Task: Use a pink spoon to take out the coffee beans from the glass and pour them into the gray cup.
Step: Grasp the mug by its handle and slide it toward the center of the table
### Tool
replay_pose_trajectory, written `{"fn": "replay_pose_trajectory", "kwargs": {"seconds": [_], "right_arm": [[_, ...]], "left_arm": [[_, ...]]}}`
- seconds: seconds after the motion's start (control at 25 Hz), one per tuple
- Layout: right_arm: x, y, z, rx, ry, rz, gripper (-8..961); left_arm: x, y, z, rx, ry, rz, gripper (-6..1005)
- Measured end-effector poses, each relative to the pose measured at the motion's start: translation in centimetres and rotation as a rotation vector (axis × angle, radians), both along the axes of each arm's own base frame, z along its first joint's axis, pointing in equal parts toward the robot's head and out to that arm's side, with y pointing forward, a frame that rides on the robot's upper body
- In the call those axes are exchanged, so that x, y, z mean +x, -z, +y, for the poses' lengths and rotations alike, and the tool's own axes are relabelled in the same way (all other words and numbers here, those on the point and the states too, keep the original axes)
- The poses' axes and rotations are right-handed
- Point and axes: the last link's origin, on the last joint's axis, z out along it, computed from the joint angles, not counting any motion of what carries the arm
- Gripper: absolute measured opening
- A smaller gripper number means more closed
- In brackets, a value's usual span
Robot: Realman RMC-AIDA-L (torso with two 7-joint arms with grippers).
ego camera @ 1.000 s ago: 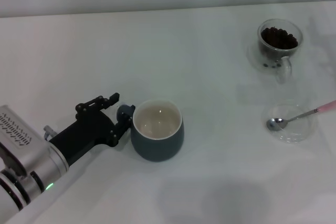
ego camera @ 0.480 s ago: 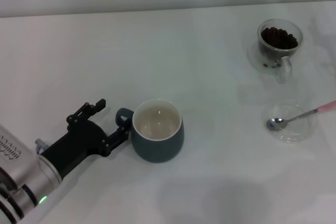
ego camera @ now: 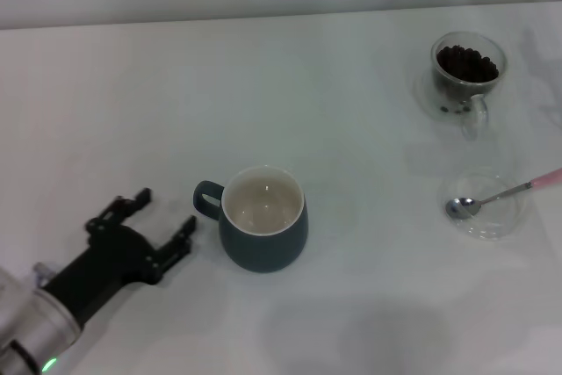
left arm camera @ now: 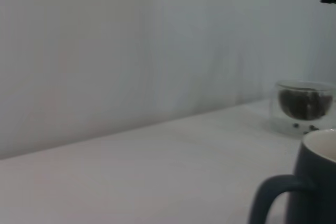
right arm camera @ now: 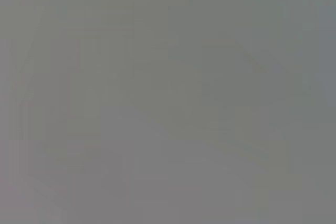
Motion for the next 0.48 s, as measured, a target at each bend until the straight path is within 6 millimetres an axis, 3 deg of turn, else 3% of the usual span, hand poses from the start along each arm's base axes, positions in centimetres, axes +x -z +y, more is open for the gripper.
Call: {"fn": "replay_pose_trajectory", "kwargs": {"seconds": [0.48], "right_arm": [[2.9, -1.5, -3.2, 0.004, -0.039, 0.387, 856]], "left_arm": [[-1.9, -3.7, -1.2, 0.196, -0.075, -0.113, 776]]}}
